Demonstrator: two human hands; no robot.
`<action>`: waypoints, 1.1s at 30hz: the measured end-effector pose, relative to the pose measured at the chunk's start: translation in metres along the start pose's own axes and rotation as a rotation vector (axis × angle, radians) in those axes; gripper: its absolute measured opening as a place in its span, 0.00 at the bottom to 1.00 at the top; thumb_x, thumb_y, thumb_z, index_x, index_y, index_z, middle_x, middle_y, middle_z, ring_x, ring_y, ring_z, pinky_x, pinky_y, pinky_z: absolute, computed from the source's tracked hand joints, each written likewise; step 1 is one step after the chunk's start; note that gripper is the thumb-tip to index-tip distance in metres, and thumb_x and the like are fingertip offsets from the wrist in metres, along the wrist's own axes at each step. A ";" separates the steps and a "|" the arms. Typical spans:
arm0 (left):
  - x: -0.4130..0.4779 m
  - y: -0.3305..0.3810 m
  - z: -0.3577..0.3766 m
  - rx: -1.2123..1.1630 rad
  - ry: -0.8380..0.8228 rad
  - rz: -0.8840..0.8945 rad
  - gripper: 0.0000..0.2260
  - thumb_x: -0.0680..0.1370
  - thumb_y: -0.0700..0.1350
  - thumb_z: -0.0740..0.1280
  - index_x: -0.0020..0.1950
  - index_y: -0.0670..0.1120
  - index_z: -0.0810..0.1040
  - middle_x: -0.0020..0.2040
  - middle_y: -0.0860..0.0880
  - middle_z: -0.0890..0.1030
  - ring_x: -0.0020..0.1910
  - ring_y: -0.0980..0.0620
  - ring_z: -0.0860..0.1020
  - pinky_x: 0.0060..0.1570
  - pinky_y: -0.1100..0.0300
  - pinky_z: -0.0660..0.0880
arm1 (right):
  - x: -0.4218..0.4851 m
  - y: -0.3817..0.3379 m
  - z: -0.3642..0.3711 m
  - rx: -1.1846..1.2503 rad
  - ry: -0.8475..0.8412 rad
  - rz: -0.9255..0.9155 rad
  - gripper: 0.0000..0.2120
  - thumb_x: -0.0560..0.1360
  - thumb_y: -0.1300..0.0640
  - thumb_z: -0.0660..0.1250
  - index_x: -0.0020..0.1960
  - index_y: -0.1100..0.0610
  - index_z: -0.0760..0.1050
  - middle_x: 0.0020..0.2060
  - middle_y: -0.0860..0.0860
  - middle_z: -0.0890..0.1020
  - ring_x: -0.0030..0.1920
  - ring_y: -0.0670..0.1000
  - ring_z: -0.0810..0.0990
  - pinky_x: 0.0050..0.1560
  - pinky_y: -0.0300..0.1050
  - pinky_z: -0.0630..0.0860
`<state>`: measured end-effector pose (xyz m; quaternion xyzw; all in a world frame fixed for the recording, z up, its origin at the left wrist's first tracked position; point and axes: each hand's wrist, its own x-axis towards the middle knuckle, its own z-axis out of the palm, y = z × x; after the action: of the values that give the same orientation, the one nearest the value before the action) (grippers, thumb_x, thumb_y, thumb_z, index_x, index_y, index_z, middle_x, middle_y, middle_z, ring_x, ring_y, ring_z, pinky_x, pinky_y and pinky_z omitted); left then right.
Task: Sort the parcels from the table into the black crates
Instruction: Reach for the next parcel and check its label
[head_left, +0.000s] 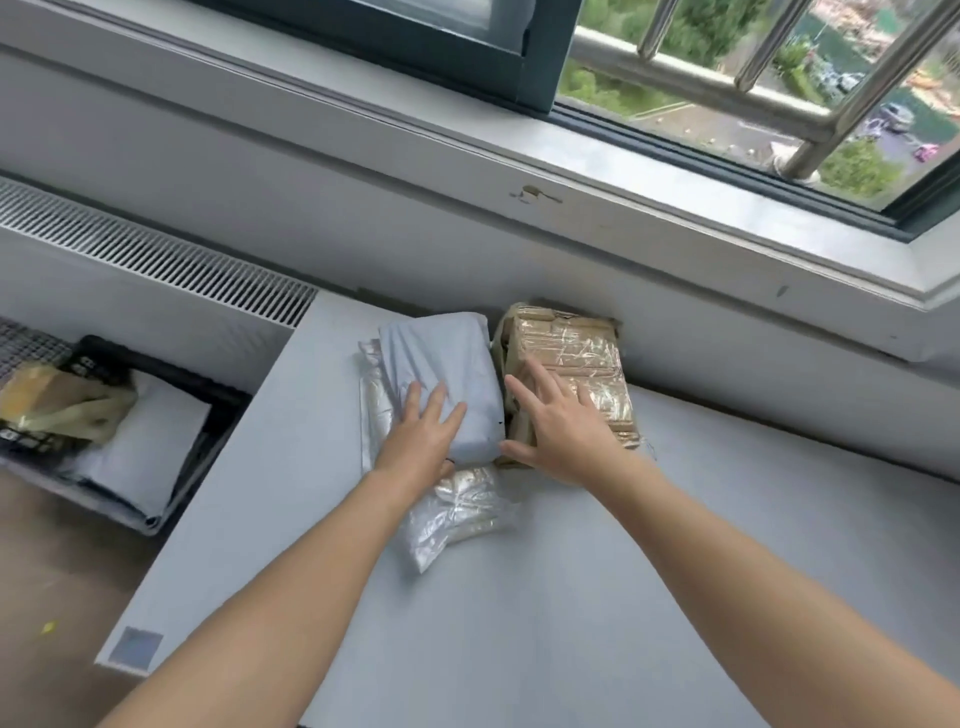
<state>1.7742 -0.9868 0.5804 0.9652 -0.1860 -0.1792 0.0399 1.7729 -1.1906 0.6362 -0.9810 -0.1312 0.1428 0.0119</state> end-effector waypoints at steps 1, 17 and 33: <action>-0.002 0.001 0.000 0.003 0.008 0.005 0.34 0.80 0.50 0.67 0.80 0.47 0.52 0.81 0.42 0.48 0.79 0.35 0.44 0.71 0.43 0.64 | 0.000 -0.001 0.002 -0.012 -0.002 0.001 0.43 0.75 0.33 0.62 0.81 0.49 0.49 0.80 0.49 0.40 0.79 0.53 0.46 0.75 0.65 0.54; -0.048 0.011 -0.045 -0.128 0.566 -0.083 0.07 0.72 0.28 0.69 0.42 0.38 0.76 0.38 0.42 0.77 0.36 0.41 0.77 0.26 0.56 0.62 | -0.012 -0.008 -0.006 -0.006 0.092 -0.209 0.37 0.78 0.37 0.61 0.80 0.49 0.51 0.80 0.51 0.50 0.80 0.54 0.46 0.76 0.63 0.46; -0.100 0.011 -0.201 -0.723 0.502 0.128 0.10 0.78 0.50 0.71 0.58 0.57 0.76 0.54 0.56 0.80 0.53 0.56 0.78 0.53 0.60 0.74 | -0.049 -0.029 -0.154 0.520 0.545 -0.231 0.18 0.81 0.51 0.64 0.68 0.56 0.70 0.60 0.51 0.79 0.58 0.54 0.77 0.50 0.46 0.70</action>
<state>1.7563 -0.9572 0.8027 0.8895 -0.1551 0.0102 0.4298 1.7643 -1.1732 0.7992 -0.9259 -0.1924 -0.0965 0.3106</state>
